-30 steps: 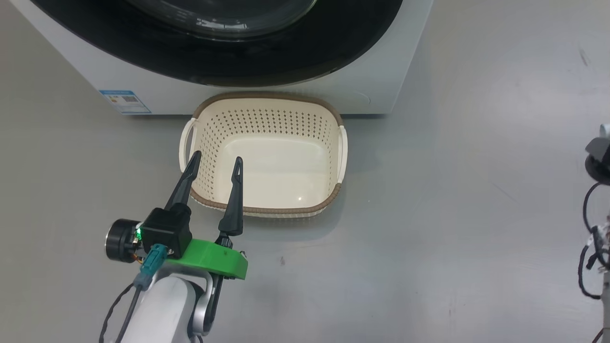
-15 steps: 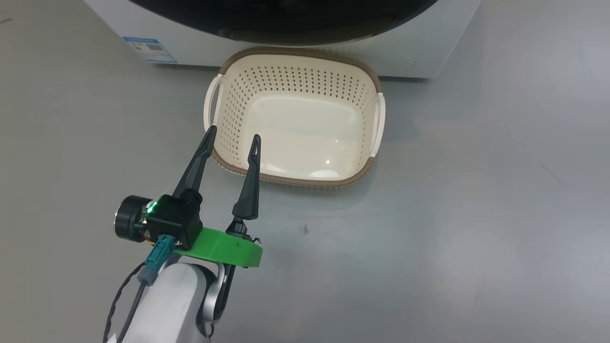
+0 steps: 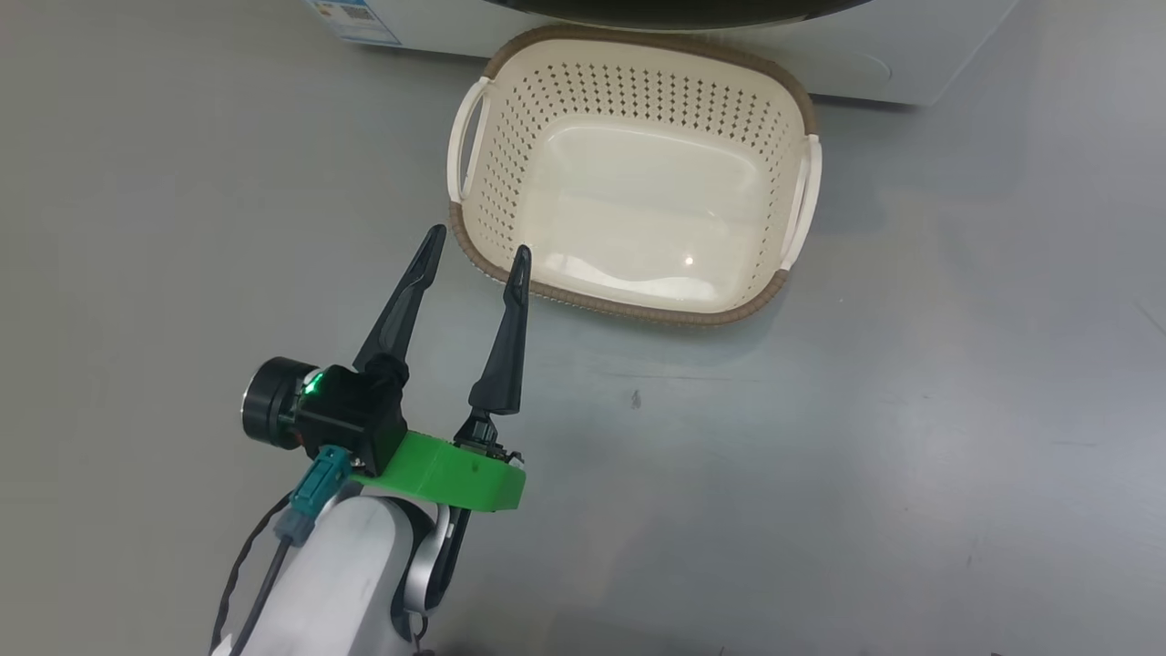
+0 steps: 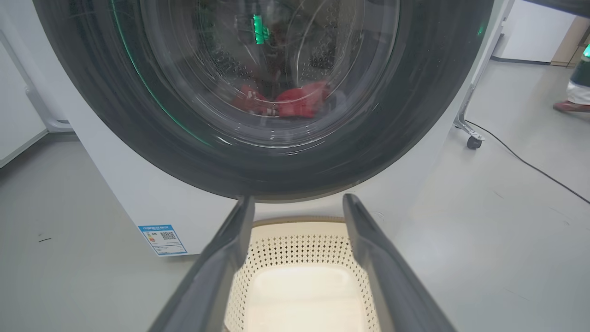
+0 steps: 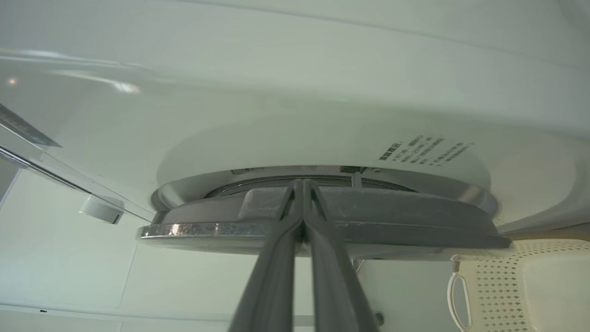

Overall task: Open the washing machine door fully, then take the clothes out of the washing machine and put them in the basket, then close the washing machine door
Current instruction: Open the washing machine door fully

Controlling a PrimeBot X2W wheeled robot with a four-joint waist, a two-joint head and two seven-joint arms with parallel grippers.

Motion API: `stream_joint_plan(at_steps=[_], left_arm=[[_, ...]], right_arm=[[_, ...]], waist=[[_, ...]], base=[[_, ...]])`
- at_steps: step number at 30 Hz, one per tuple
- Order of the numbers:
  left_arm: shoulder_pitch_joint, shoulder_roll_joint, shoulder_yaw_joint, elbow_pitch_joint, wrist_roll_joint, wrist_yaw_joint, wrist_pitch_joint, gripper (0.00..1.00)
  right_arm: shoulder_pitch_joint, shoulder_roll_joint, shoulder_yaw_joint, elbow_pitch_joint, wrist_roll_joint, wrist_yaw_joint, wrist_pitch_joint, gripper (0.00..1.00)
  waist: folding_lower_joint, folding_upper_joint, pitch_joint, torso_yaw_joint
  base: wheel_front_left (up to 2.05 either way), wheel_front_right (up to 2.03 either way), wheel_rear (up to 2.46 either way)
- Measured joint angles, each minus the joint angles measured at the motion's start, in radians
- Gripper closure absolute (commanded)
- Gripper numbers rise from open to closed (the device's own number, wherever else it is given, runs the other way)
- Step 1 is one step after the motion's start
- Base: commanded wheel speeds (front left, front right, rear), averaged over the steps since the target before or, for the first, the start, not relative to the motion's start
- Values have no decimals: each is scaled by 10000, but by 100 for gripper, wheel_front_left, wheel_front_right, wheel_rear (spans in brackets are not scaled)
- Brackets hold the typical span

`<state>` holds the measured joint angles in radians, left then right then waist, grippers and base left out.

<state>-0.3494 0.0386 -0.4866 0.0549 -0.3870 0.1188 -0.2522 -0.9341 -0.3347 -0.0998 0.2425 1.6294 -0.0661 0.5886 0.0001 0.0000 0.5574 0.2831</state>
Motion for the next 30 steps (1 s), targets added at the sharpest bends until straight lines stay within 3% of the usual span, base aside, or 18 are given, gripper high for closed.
stream_joint_plan(at_steps=[10,30], left_arm=[[-49,-13,-219,-215,-138,0,0,0],[-176,-36,-178,-309,-148,0,0,0]], right_arm=[[-950,-236,309,293,44,-339,428,100],[-1789,-366,593,1365,472,-499,1457,100]], waist=[[0,0,409,450],[0,0,697,807]], base=[[0,0,0],[0,0,0]])
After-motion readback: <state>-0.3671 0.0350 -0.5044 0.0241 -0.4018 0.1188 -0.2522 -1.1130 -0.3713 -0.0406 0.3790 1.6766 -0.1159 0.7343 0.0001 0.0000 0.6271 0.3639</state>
